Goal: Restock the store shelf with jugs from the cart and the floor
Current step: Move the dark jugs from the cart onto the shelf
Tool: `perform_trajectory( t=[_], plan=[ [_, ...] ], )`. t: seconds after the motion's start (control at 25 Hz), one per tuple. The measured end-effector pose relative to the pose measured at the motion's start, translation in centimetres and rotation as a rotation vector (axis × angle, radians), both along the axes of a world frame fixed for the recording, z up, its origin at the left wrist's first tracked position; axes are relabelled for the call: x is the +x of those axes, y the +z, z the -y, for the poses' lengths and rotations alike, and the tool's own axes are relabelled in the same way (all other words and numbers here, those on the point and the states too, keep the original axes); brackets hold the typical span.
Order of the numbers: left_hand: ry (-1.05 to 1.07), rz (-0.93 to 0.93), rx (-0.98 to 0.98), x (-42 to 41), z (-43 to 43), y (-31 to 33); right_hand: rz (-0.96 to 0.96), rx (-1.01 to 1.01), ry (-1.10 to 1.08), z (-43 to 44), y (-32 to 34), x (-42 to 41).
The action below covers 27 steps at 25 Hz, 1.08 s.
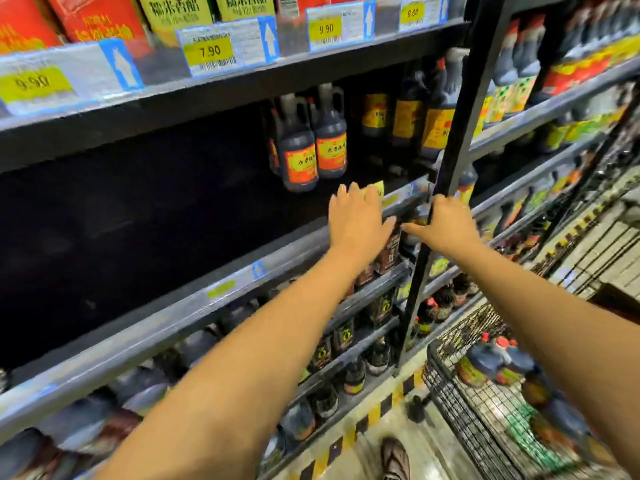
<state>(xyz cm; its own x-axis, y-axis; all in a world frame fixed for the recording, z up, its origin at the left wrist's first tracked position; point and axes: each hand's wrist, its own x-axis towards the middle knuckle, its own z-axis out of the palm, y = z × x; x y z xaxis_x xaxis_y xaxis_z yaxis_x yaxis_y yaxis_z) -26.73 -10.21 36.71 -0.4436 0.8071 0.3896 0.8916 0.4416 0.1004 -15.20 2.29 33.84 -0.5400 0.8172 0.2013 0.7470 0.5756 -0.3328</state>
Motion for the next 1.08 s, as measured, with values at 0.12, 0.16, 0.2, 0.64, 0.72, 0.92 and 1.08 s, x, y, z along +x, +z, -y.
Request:
perform_trajectory(
  t=[0.12,0.16,0.2,0.64,0.72,0.92,1.08],
  plan=[
    [-0.115,0.103,-0.078,4.6,-0.2,-4.5,0.069,-0.133,-0.078,1.4,-5.6,5.1],
    [-0.145,0.137,-0.112,6.1,-0.4,-6.3,0.088,-0.187,-0.107,1.8,-7.5,6.9],
    [-0.174,0.155,-0.144,7.5,-0.9,-8.2,0.09,-0.239,-0.134,2.2,-9.2,8.7],
    [-0.491,0.293,-0.66,18.2,-8.8,-24.0,0.131,-0.594,-0.474,1.4,-24.8,25.0],
    [-0.524,0.321,-0.734,19.7,-10.7,-26.1,0.115,-0.656,-0.566,0.7,-27.9,27.9],
    [-0.496,0.424,-0.859,22.2,-14.8,-30.5,0.031,-0.725,-0.772,-1.0,-32.8,32.7],
    [-0.413,0.568,-0.82,22.0,-17.4,-34.2,-0.124,-0.719,-0.919,-3.0,-35.4,34.5]
  ],
)
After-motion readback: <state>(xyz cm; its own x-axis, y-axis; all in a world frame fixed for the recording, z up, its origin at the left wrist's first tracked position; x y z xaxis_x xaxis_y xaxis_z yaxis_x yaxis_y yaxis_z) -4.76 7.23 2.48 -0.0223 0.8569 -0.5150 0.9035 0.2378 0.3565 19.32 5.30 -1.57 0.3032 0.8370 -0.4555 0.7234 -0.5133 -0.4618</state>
